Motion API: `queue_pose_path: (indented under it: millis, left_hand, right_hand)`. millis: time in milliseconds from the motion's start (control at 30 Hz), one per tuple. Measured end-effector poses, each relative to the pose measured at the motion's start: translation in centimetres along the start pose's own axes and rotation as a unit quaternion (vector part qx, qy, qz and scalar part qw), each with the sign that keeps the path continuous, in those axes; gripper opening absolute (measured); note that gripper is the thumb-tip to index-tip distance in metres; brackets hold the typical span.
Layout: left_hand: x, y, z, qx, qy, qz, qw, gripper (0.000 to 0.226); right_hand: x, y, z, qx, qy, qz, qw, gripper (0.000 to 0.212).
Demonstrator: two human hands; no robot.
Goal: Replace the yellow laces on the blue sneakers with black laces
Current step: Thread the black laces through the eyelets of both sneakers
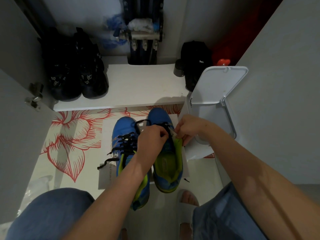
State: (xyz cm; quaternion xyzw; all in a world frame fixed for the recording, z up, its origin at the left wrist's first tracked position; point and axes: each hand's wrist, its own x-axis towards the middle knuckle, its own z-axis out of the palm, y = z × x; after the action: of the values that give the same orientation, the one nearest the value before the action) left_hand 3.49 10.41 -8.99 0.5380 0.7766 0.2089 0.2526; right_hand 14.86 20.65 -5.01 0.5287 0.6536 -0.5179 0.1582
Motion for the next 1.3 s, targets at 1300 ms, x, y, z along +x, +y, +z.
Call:
queue_pose_path:
  millis: [1300]
  left_hand:
    - [-0.4, 0.7, 1.8, -0.029, 0.067, 0.003, 0.997, 0.018]
  right_hand:
    - [0.4, 0.6, 0.1, 0.069, 0.005, 0.021, 0.997, 0.033]
